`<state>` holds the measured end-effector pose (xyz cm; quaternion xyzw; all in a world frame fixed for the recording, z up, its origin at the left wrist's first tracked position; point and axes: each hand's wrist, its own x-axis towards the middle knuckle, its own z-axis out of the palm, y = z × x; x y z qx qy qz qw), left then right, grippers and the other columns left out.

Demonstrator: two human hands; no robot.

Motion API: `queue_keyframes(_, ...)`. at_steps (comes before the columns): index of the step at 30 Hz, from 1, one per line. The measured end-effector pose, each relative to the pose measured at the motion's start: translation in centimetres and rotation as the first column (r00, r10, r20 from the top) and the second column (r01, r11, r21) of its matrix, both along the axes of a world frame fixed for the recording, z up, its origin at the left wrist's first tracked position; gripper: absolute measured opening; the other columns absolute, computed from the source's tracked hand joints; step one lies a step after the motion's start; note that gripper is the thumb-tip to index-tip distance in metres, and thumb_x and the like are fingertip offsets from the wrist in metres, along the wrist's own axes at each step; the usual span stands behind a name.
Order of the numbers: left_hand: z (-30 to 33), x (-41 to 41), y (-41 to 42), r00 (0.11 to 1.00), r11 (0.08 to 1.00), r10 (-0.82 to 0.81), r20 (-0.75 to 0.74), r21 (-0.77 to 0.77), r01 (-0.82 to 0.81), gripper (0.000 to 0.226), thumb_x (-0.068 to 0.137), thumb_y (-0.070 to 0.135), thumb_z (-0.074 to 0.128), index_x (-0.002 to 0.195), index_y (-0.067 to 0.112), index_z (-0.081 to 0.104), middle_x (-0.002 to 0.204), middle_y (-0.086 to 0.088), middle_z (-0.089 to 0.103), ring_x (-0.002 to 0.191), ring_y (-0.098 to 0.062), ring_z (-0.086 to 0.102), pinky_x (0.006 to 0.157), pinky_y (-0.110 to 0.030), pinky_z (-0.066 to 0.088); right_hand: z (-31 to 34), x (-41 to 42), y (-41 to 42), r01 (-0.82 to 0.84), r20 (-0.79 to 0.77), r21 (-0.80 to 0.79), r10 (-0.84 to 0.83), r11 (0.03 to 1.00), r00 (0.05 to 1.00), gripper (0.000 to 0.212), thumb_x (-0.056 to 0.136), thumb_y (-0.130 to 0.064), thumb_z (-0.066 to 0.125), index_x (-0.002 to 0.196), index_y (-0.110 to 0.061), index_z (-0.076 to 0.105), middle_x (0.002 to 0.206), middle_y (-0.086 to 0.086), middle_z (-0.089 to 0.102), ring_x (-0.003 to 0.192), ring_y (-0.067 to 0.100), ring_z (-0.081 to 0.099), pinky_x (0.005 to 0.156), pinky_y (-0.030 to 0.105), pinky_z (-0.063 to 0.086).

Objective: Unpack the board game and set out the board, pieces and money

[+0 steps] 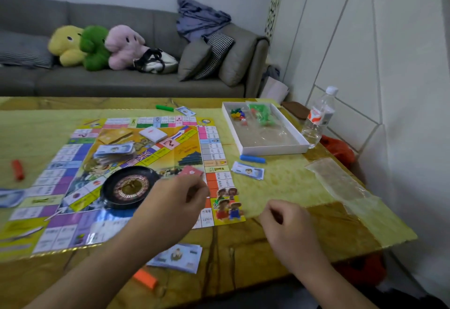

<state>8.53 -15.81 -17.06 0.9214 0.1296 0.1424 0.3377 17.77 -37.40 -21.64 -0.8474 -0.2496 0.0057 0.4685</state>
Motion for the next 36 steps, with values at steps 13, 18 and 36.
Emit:
queue_keyframes(13,-2.9,-5.1,6.5,0.993,0.992,0.121,0.009,-0.043,-0.121,0.018,0.096,0.017,0.063,0.091,0.032,0.073,0.074,0.013,0.07,0.07,-0.006,0.064,0.058,-0.022,0.048,0.1,-1.1,4.1,-0.113,0.112,-0.008,0.113,0.994,0.987,0.053,0.096,-0.006,0.061,0.054,-0.025,0.035,0.046,-0.012,0.038,0.045,0.007,0.036,0.043,0.015,0.023)
queue_keyframes(18,-3.4,-6.5,8.1,0.988,0.986,0.156,0.008,-0.064,-0.155,0.018,0.096,0.017,0.063,0.089,0.032,0.071,0.071,0.015,0.067,0.073,-0.002,0.063,0.06,-0.02,0.048,-0.8,-2.1,5.9,-0.198,0.096,-0.065,0.204,0.978,0.974,0.046,0.098,-0.004,0.062,0.057,-0.019,0.046,0.05,-0.01,0.049,0.049,0.007,0.046,0.045,0.01,0.029)
queue_keyframes(36,-3.9,-13.3,24.5,0.778,0.774,0.627,-0.024,0.133,-0.62,0.025,0.092,0.015,0.053,0.112,0.02,0.068,0.104,0.0,0.07,0.095,-0.023,0.065,0.082,-0.041,0.058,-0.9,-6.8,15.4,-0.426,0.117,-0.241,0.462,0.872,0.879,0.027,0.092,-0.016,0.07,0.073,-0.035,0.066,0.058,-0.01,0.062,0.057,0.01,0.063,0.048,0.016,0.046)
